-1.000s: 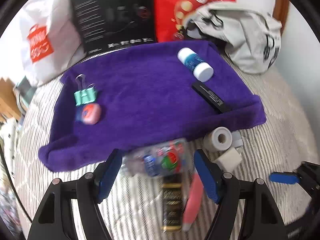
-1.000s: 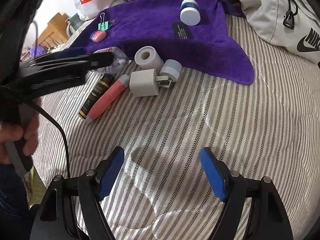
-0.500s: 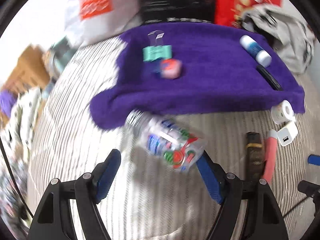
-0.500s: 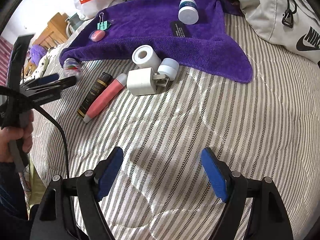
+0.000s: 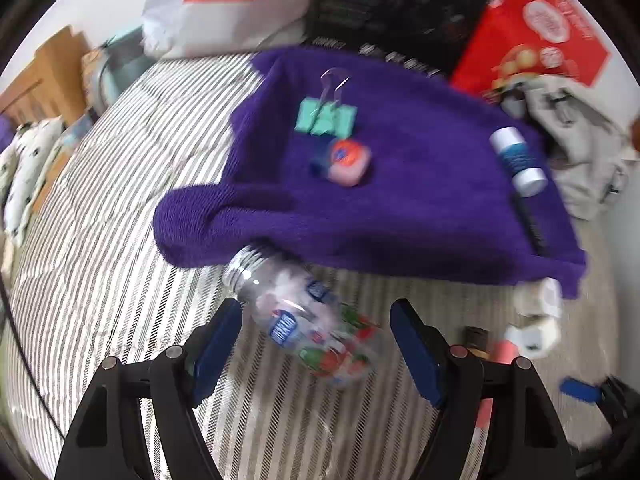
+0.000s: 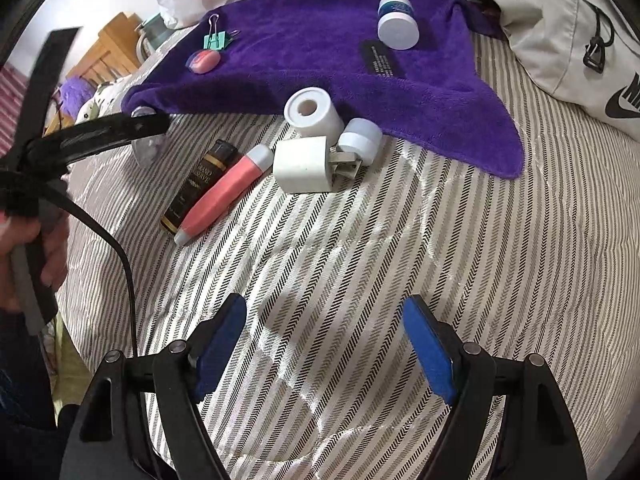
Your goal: Organize rigid objects
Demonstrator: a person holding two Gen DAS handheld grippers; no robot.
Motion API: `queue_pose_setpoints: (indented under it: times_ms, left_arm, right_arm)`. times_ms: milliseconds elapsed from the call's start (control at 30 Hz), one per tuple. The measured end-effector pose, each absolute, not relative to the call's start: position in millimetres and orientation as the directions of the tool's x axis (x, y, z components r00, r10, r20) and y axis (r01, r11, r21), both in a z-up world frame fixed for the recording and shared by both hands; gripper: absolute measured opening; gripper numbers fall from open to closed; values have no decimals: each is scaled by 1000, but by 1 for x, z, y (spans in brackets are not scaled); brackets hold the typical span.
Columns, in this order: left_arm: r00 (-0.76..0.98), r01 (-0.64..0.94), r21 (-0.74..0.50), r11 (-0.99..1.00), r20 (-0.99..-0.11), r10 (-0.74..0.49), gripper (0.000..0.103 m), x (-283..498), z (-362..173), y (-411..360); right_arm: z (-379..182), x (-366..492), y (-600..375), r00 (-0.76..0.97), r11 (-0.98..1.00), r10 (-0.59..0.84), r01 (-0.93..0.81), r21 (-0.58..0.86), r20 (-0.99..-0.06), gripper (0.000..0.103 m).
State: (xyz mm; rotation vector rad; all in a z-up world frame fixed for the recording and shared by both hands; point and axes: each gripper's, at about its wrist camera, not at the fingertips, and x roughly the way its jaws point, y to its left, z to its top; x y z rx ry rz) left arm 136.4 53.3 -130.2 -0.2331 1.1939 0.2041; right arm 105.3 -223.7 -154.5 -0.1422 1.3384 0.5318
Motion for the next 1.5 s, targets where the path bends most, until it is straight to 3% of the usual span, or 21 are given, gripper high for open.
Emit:
queue_pose_setpoints:
  times_ms: [133, 300, 600, 700, 733, 767, 900, 1000, 1100, 1500]
  left_arm:
    - [356, -290, -66, 955, -933, 44, 77, 126, -133, 60]
    - [327, -236, 34, 971, -938, 112, 77, 107, -137, 70]
    - [386, -160, 19, 987, -919, 80, 74, 114, -137, 74]
    - [404, -135, 7, 991, -913, 62, 58, 113, -134, 71]
    - [409, -127, 6, 992, -911, 58, 46, 112, -133, 69]
    - [414, -121, 8, 993, -909, 58, 40, 111, -131, 67]
    - [422, -102, 28, 994, -904, 69, 40, 107, -130, 63]
    - [419, -104, 9, 995, -906, 52, 40, 106, -129, 66]
    - [416, -105, 11, 994, -908, 54, 40, 107, -129, 65]
    - [422, -104, 10, 995, -905, 53, 41, 107, -129, 65]
  right_arm:
    - [-153, 104, -223, 129, 872, 286, -446, 202, -949, 81]
    - [-150, 102, -224, 140, 872, 295, -445, 206, -945, 81]
    - [-134, 119, -232, 231, 894, 368, -354, 275, -901, 81]
    - [-131, 126, -232, 263, 907, 363, -319, 275, -894, 81]
    - [-131, 128, -231, 268, 909, 361, -313, 273, -893, 81]
    - [-130, 130, -228, 277, 910, 363, -312, 274, -890, 81]
    - [-131, 138, -210, 318, 911, 343, -342, 230, -884, 80]
    - [-137, 141, -198, 338, 911, 313, -370, 181, -887, 68]
    - [-146, 142, -189, 336, 910, 288, -387, 148, -897, 43]
    - [-140, 111, -220, 310, 917, 219, -389, 87, -925, 43]
